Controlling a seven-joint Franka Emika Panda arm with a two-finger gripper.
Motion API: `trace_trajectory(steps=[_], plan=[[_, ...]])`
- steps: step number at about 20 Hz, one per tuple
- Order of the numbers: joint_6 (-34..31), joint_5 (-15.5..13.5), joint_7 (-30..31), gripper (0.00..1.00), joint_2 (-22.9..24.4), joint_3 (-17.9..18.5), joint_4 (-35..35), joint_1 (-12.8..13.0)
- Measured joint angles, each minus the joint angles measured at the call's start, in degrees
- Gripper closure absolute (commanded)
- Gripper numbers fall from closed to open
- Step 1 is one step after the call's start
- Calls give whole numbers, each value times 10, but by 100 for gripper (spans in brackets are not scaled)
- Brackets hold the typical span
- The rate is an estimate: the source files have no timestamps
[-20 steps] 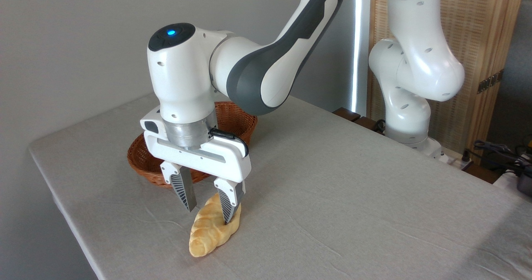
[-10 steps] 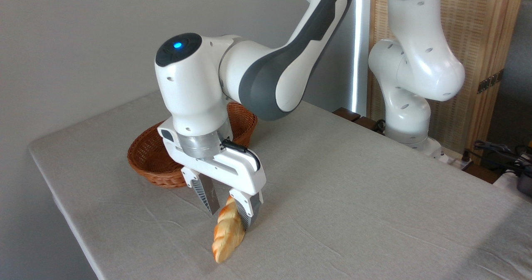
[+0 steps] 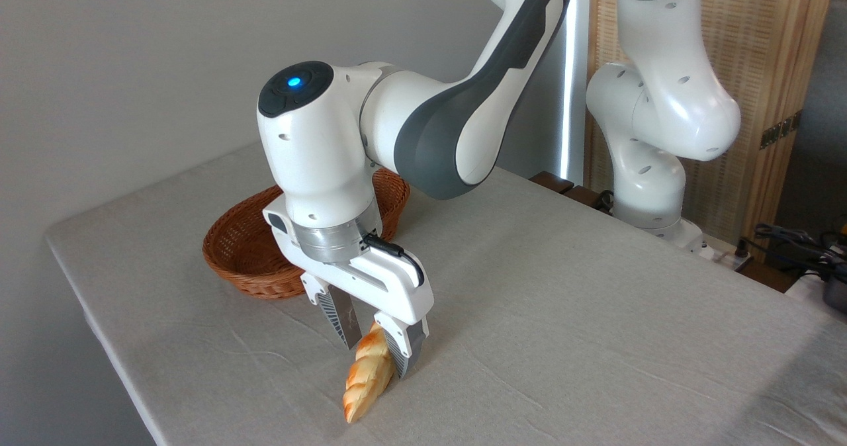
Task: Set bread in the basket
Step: 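Carry the braided loaf over the basket and lower it inside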
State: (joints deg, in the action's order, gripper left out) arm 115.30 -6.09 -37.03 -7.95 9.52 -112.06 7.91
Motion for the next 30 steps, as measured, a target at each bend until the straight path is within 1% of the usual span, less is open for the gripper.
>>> trace_trajectory(steps=[13,20,22,24,27,28,30], plan=[[0,0,-6,72,1,0,0,0],[0,0,-14,72,28,-6,8,7],[-3,-1,-14,72,34,-19,20,10],[-22,-2,-14,72,38,-40,37,12],[-42,-21,-9,70,41,-87,62,15],[-44,-25,2,67,41,-106,67,15],[-49,-27,27,65,41,-144,75,16]])
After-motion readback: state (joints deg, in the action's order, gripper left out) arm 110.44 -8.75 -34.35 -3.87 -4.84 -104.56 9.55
